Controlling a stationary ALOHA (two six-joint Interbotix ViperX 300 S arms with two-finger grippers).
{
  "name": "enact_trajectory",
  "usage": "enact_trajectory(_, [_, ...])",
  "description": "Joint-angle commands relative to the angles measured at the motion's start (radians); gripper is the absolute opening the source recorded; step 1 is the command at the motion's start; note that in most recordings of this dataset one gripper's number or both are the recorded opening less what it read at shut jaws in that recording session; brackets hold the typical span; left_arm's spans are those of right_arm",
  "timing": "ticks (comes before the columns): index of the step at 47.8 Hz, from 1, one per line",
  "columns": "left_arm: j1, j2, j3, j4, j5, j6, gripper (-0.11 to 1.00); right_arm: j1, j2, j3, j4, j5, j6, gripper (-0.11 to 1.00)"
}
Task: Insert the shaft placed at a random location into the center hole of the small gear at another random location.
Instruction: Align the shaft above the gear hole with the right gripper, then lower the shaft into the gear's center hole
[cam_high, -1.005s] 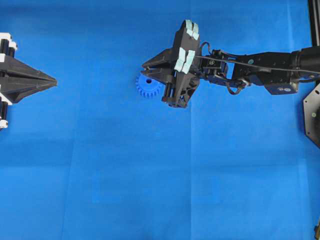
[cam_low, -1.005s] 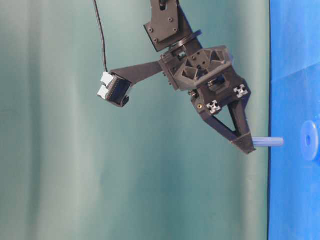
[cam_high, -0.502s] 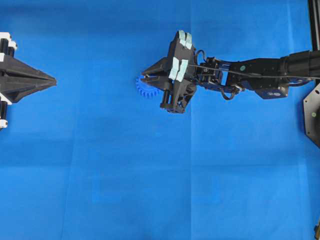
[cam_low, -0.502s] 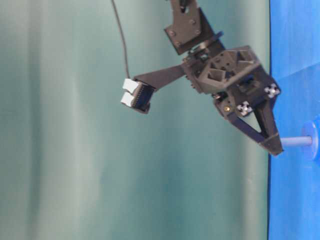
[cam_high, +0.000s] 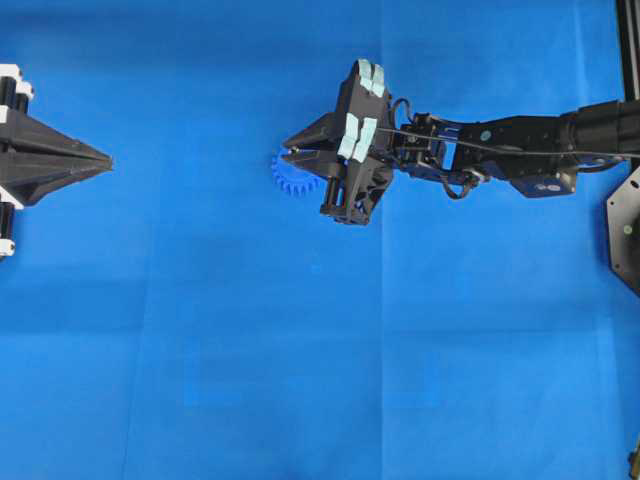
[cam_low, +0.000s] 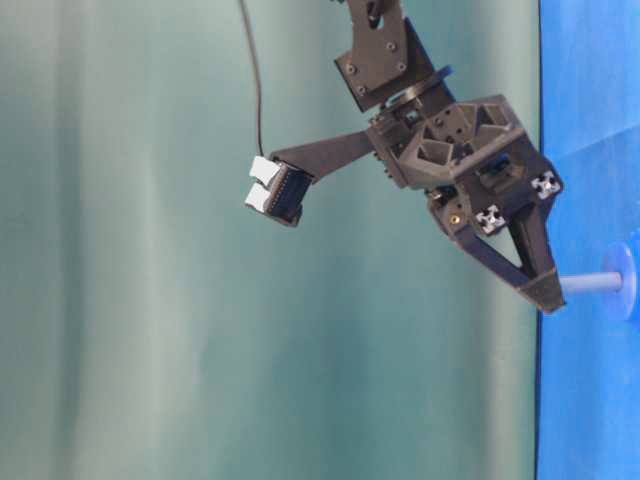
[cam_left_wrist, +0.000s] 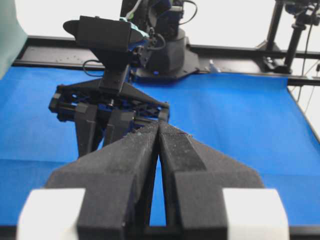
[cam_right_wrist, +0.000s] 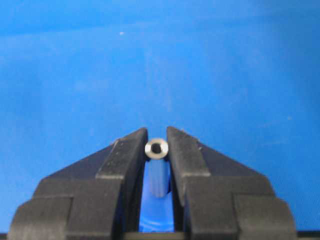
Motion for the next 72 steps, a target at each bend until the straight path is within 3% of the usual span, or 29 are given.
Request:
enact_trajectory(1, [0.002, 0.005, -0.012, 0.002, -0.009, 0.002, 0.0, 0.0, -0.052, -0.006, -0.003, -0.006, -0.002, 0.03])
enact_trajectory(21, [0.002, 0.003, -0.011, 0.002, -0.011, 0.002, 0.0, 0.0, -0.075, 0.003, -0.015, -0.035, -0.003, 0.03])
enact_trajectory(72, [0.002, 0.003, -0.011, 0.002, -0.017, 0.002, 0.0, 0.0, 0.089, 0.009, 0.012, -0.103, 0.009, 0.03])
